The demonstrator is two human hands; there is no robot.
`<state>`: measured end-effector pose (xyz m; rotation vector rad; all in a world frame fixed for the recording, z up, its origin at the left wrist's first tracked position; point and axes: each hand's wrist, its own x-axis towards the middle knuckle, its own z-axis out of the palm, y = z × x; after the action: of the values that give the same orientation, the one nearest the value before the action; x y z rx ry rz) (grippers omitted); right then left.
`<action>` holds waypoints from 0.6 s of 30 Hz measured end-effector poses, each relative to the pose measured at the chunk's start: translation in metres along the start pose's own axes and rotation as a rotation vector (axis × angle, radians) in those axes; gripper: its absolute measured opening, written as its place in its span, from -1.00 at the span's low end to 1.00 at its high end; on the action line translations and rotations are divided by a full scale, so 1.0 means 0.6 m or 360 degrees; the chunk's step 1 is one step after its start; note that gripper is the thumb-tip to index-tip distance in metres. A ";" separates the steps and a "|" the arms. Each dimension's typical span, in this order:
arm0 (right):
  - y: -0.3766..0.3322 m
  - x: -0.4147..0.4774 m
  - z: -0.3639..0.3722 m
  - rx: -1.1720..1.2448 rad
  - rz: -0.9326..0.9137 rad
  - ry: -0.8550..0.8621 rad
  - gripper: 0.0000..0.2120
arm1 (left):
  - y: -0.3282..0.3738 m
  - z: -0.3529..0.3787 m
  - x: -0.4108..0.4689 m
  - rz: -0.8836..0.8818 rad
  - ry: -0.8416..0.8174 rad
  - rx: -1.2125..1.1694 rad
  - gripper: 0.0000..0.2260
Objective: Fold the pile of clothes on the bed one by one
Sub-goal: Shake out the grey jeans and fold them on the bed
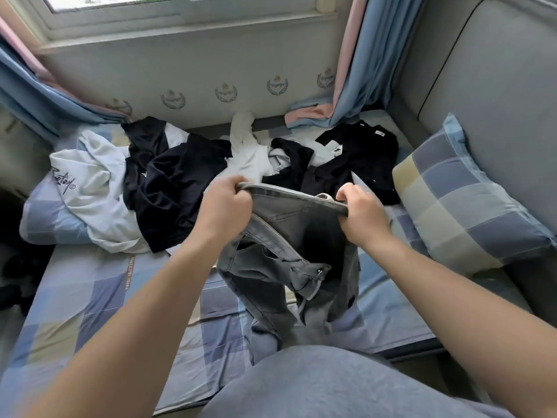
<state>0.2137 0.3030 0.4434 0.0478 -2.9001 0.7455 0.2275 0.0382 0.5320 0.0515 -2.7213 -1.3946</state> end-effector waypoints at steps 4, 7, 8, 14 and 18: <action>0.033 0.021 -0.019 0.0275 0.0377 -0.0376 -0.82 | -0.046 -0.065 0.025 -0.0054 0.0104 0.0193 -0.81; 0.010 0.037 -0.057 0.0633 0.0196 -0.0622 -0.90 | -0.095 -0.092 0.034 -0.0267 -0.0019 0.0612 -0.77; -0.005 0.041 -0.072 0.0734 0.0122 -0.0671 -0.90 | -0.106 -0.090 0.031 -0.0317 -0.0165 0.0659 -0.78; -0.110 0.038 -0.117 0.1122 -0.0133 -0.0989 -0.79 | -0.109 0.039 -0.027 0.0117 -0.0694 0.0420 -0.79; -0.114 0.039 -0.127 0.1302 -0.0078 -0.0977 -0.79 | -0.125 0.095 -0.045 -0.0063 -0.0478 0.0241 -0.96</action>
<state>0.2052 0.2798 0.5456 0.5076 -2.8155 2.1609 0.2489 0.0423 0.4364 -0.1041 -3.0827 -1.2967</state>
